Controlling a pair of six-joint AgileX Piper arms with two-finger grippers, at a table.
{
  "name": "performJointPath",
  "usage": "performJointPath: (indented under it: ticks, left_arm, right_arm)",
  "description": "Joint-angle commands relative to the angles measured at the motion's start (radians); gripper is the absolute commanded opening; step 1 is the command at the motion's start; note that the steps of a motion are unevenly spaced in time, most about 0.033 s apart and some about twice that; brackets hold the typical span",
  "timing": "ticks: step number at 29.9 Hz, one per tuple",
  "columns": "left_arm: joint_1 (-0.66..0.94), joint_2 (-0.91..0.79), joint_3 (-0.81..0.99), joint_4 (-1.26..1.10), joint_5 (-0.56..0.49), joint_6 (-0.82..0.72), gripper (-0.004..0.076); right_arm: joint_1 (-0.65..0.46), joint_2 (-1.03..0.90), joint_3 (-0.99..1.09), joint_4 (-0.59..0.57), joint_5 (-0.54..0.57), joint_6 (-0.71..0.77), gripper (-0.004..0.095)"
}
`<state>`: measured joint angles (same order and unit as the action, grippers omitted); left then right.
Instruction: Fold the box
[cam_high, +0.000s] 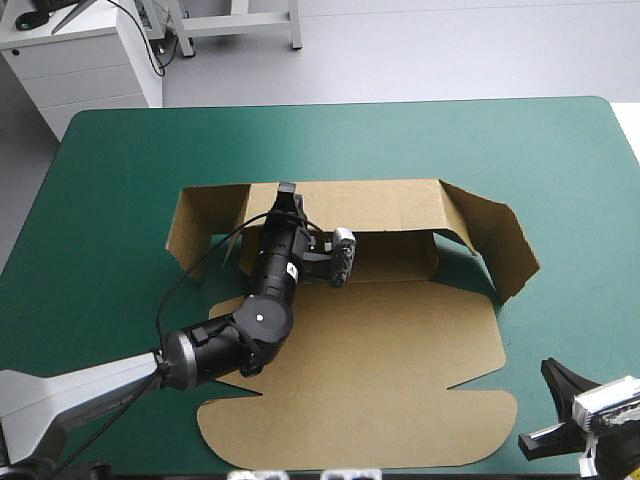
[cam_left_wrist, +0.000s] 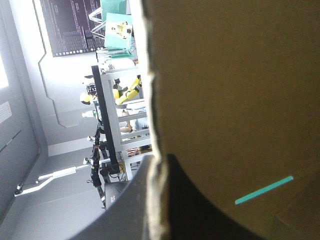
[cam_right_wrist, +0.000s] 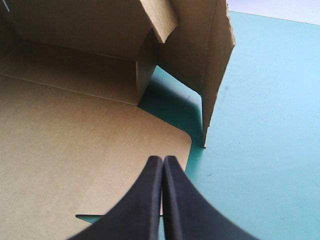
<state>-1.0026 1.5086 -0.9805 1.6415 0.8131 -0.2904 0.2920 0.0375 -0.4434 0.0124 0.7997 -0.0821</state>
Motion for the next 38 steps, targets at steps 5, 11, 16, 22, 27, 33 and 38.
performJointPath:
  ticks: [5,11,16,22,27,33,38]
  left_arm:
    - [-0.006,-0.039,0.014,0.126,0.034,-0.017,-0.0008]
    - [-0.006,-0.039,0.012,0.188,0.03,-0.019,-0.0008]
    - [-0.006,-0.037,0.012,0.188,0.026,-0.019,-0.0008]
    - [-0.006,-0.012,0.012,0.188,0.028,-0.019,-0.0008]
    - [-0.006,0.009,0.012,0.187,0.033,-0.019,-0.0008]
    - [-0.006,0.013,0.01,0.19,0.056,-0.019,-0.0008]
    - [0.029,0.013,0.01,0.19,0.056,-0.019,-0.0008]
  right_arm:
    - [0.001,0.017,-0.02,-0.012,-0.079,-0.006,-0.0014]
    - [0.001,0.079,-0.066,-0.012,-0.076,0.128,-0.0013]
    - [0.001,0.264,-0.215,-0.012,-0.076,0.134,-0.0013]
    - [0.001,0.619,-0.512,-0.012,-0.02,0.101,-0.0013]
    - [0.001,0.936,-0.813,-0.042,0.088,0.025,-0.0013]
    - [-0.001,1.263,-1.143,-0.141,0.128,0.041,-0.0014]
    - [-0.001,1.49,-1.344,-0.139,0.221,0.044,-0.0014]
